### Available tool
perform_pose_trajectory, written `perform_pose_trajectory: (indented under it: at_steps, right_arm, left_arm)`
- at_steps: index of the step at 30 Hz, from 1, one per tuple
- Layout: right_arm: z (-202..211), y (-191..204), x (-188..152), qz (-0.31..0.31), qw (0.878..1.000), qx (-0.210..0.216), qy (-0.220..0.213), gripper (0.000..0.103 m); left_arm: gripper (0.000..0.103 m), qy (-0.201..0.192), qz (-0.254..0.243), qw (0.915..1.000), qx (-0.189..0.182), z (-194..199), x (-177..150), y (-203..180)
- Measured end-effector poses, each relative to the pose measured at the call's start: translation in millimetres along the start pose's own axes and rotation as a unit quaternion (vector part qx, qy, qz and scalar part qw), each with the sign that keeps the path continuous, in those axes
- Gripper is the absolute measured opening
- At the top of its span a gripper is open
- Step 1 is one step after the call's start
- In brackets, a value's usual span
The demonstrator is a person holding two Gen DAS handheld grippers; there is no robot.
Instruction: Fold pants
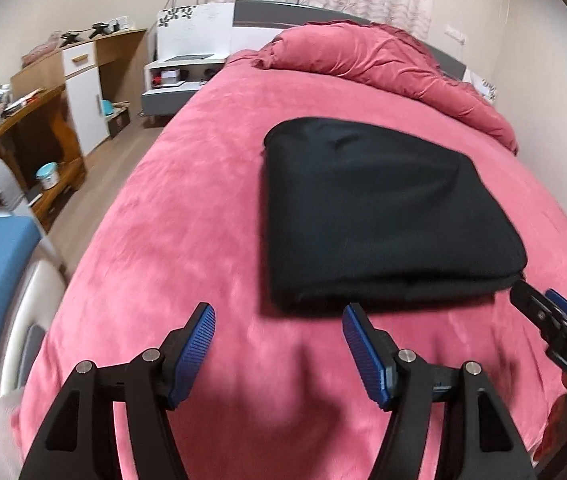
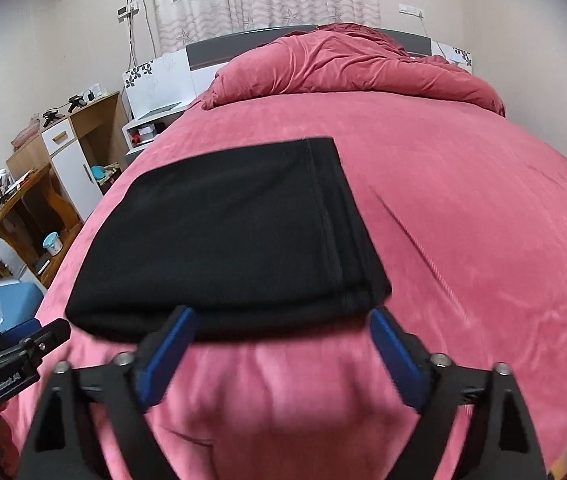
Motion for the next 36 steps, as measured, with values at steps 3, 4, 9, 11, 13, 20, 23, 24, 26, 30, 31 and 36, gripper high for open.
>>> perform_pose_trajectory:
  at_steps: [3, 4, 9, 11, 13, 20, 23, 24, 26, 30, 31, 36]
  right_arm:
    - [16.9, 6.7, -12.1, 0.001, 1.000, 0.003, -0.012, 0.103]
    - [18.9, 7.5, -12.4, 0.004, 1.000, 0.001, -0.016, 0.103]
    - [34.8, 11.3, -24.5, 0.003, 1.000, -0.011, -0.024, 0.103]
    - [37.7, 9.8, -25.4, -0.002, 1.000, -0.013, -0.027, 0.103]
    - [41.0, 9.0, -25.6, 0.002, 0.999, -0.016, -0.031, 0.103]
    - [49.1, 7.7, -28.7, 0.015, 0.999, -0.028, -0.032, 0.103]
    - [51.0, 6.0, -29.0, 0.021, 0.998, -0.038, -0.034, 0.103]
    - [51.7, 5.9, -29.1, 0.023, 0.998, -0.040, -0.035, 0.103]
    - [53.3, 3.2, -28.5, 0.022, 0.998, -0.045, -0.037, 0.103]
    - [54.4, 0.5, -27.9, 0.018, 0.998, -0.047, -0.037, 0.103]
    - [54.5, 0.3, -28.0, 0.019, 0.998, -0.047, -0.037, 0.103]
    - [55.9, 3.5, -29.5, 0.026, 0.998, -0.048, -0.042, 0.103]
  left_arm:
    - [0.068, 0.000, -0.015, 0.9999, 0.004, 11.7, -10.8, -2.5]
    - [0.068, -0.005, -0.018, 0.9998, 0.007, 18.0, -13.7, -3.8]
    - [0.068, -0.034, -0.028, 0.9989, 0.016, 46.6, -22.4, -7.4]
    - [0.068, -0.039, -0.031, 0.9985, 0.022, 53.4, -24.9, -7.0]
    - [0.068, -0.041, -0.031, 0.9984, 0.024, 57.2, -26.4, -5.5]
    - [0.068, -0.051, -0.026, 0.9978, 0.033, 65.7, -25.8, -1.7]
    - [0.068, -0.050, -0.026, 0.9979, 0.030, 66.5, -25.8, -2.3]
    - [0.068, -0.050, -0.026, 0.9980, 0.029, 66.7, -25.6, -2.0]
    - [0.068, -0.050, -0.025, 0.9980, 0.028, 66.6, -25.7, -2.0]
    - [0.068, -0.045, -0.020, 0.9986, 0.021, 64.8, -25.8, -1.9]
    - [0.068, -0.045, -0.021, 0.9986, 0.021, 64.4, -25.9, -2.4]
    - [0.068, -0.049, -0.027, 0.9981, 0.026, 64.7, -26.4, -4.0]
Point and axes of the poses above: each gripper's, at about its wrist camera, not at the fingertips, and z roughly against the way its jaws point, y to its left, x to its top, the point moved 8 cm from there along -z, roughly the way its jaws point, and after that the axes turned 4 degrees about y, right-handed, at the moved point
